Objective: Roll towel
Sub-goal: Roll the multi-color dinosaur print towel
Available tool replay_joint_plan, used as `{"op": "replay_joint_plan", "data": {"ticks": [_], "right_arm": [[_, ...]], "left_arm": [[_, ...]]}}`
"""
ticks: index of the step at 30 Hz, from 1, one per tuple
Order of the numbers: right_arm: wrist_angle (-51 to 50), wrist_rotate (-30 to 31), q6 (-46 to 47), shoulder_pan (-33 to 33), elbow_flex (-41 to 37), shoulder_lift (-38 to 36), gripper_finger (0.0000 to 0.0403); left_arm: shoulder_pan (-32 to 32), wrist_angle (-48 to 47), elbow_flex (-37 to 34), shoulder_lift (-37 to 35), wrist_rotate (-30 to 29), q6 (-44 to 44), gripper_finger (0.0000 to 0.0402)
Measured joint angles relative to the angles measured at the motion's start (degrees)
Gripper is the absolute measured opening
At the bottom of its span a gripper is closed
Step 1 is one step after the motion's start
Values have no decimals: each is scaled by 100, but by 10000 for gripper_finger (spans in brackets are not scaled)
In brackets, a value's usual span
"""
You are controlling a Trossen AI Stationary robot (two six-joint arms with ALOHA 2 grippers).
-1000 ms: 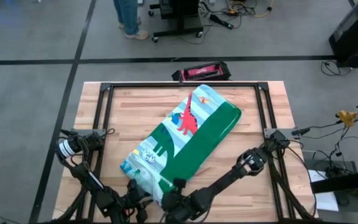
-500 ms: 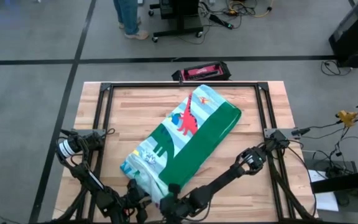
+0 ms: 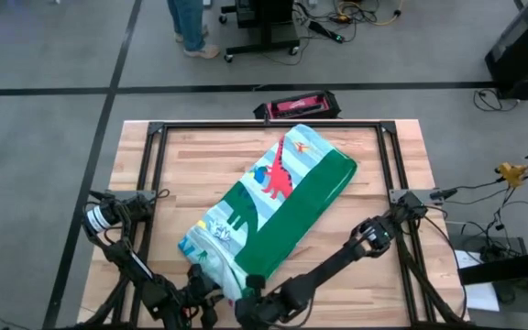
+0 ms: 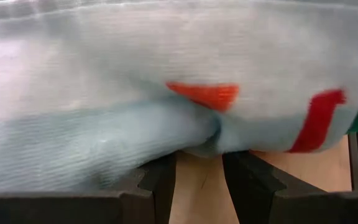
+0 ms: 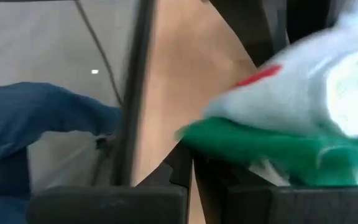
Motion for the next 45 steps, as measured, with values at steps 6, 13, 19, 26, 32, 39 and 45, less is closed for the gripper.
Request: {"op": "replay_joint_plan", "data": {"ticks": [6,13,19,26,32,39,45], "right_arm": [[-1614,143,-82,55,612,-40,0],[-1861,582,-177,62,712,-86,0],[-1542,1194,-448,305,752,-441,0],[-1197,1443,-725,140,723,-160,0],[-1708,1443,-373,-55,572,137,0],[-1477,1374,-332,-94,147,240,0],[-1387,1327,-148,-102,-217,239,0]], "left_arm": [[-2,0,0,0,9,0,116],[0,-2,0,0,122,-1,116],[0,-68,0,0,163,0,116],[0,-86,0,0,163,-2,116],[-9,-97,0,-73,164,6,116],[-24,-182,0,-100,164,24,116],[-22,-186,0,-139,164,24,116]]}}
